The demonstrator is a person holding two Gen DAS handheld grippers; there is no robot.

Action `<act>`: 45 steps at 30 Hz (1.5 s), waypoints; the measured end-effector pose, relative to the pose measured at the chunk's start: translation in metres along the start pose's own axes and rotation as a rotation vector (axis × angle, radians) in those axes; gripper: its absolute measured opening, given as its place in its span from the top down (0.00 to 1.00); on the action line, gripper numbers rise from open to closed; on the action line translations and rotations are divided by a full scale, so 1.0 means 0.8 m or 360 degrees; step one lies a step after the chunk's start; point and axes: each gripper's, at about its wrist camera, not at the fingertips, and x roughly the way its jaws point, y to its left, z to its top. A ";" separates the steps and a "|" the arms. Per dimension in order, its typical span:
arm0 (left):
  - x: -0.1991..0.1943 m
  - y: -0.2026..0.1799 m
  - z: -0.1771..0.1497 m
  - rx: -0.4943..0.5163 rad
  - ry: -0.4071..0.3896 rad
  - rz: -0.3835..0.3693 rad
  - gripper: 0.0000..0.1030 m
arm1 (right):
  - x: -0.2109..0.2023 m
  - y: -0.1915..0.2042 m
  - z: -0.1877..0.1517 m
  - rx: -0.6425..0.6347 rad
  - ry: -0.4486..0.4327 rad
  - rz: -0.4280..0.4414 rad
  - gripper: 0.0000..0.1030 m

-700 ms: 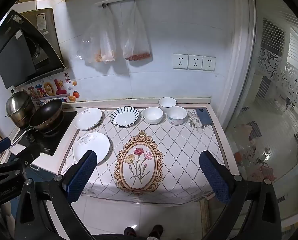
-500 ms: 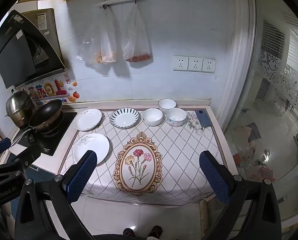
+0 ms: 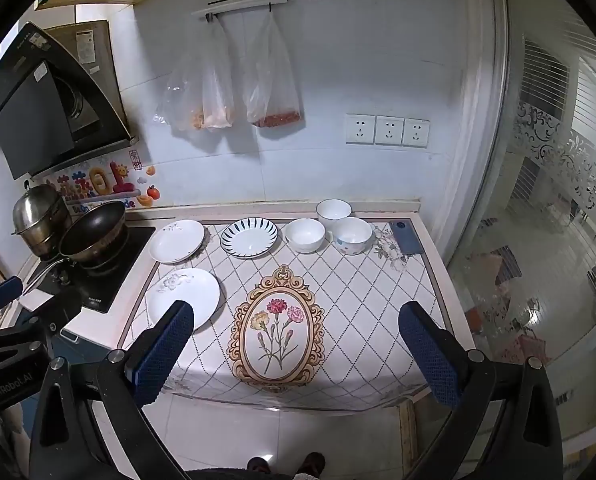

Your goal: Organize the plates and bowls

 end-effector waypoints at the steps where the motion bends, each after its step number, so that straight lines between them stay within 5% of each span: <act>1: 0.000 -0.001 0.000 0.0001 0.0001 0.0000 0.00 | -0.001 0.001 0.001 0.0001 -0.0002 -0.0001 0.00; 45: 0.005 0.008 0.002 -0.0020 -0.0014 -0.0025 0.00 | 0.005 0.006 -0.003 0.0026 -0.0022 0.0005 0.00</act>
